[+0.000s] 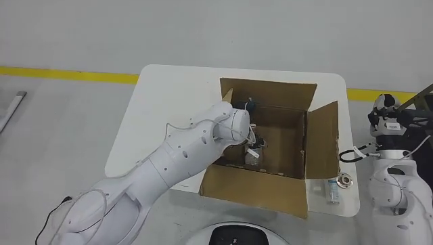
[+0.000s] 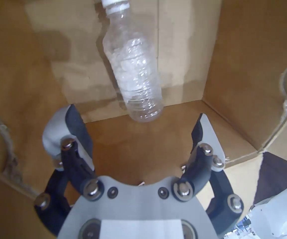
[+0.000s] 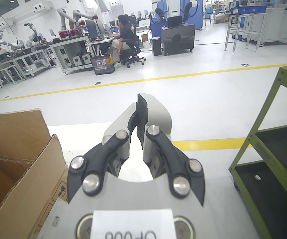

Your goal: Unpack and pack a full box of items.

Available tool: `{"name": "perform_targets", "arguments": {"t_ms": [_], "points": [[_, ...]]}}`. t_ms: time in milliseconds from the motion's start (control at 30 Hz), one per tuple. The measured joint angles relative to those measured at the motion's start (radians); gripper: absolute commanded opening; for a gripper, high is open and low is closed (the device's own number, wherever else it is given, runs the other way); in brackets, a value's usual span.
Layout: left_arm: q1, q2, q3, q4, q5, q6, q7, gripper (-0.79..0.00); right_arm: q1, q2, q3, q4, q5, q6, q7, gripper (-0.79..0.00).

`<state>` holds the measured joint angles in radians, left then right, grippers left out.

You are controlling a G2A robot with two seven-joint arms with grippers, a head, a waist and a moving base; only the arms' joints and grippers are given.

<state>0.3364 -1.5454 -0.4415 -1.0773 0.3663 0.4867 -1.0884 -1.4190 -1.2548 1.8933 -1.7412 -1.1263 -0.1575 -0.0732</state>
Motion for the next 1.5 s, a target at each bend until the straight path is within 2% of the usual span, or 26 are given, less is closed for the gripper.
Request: {"name": "perform_targets", "arguments": {"t_ms": [100, 233, 500, 733, 867, 1000, 1100, 1233, 1400, 1500], "points": [[0.004, 0.018, -0.024, -0.058, 0.062, -0.05, 0.049, 0.0, 0.0, 0.0, 0.0, 0.0, 0.0, 0.0, 0.0, -0.785], [0.022, 0.054, -0.069, -0.157, 0.158, -0.055, 0.052, 0.0, -0.002, 0.0, -0.002, -0.002, 0.003, -0.001, 0.0, -0.785], [0.09, 0.137, -0.137, -0.395, 0.452, -0.04, -0.066, 0.0, 0.005, 0.001, -0.016, -0.009, 0.031, -0.009, 0.006, -0.785], [0.165, 0.186, -0.237, -0.544, 0.606, -0.03, -0.156, 0.0, 0.006, 0.003, -0.023, -0.009, 0.03, -0.012, 0.01, -0.785], [0.209, 0.2, -0.316, -0.617, 0.612, -0.013, -0.128, 0.0, 0.009, 0.006, -0.023, -0.008, 0.001, -0.004, 0.036, -0.785], [0.238, 0.202, -0.355, -0.664, 0.613, -0.021, -0.087, 0.0, 0.022, 0.012, -0.045, 0.011, -0.102, 0.032, 0.097, -0.785], [0.248, 0.202, -0.364, -0.678, 0.644, -0.034, -0.068, 0.0, 0.024, 0.015, -0.062, 0.022, -0.199, 0.065, 0.173, -0.785], [0.272, 0.205, -0.393, -0.683, 0.673, -0.014, -0.065, 0.0, 0.022, 0.024, -0.064, 0.027, -0.324, 0.061, 0.289, -0.785], [0.312, 0.209, -0.45, -0.698, 0.675, 0.018, -0.045, 0.0, 0.013, 0.031, -0.052, 0.023, -0.398, 0.045, 0.315, -0.785], [0.313, 0.209, -0.45, -0.698, 0.674, 0.019, -0.044, 0.0, 0.013, 0.031, -0.053, 0.023, -0.395, 0.045, 0.314, -0.785]]}}
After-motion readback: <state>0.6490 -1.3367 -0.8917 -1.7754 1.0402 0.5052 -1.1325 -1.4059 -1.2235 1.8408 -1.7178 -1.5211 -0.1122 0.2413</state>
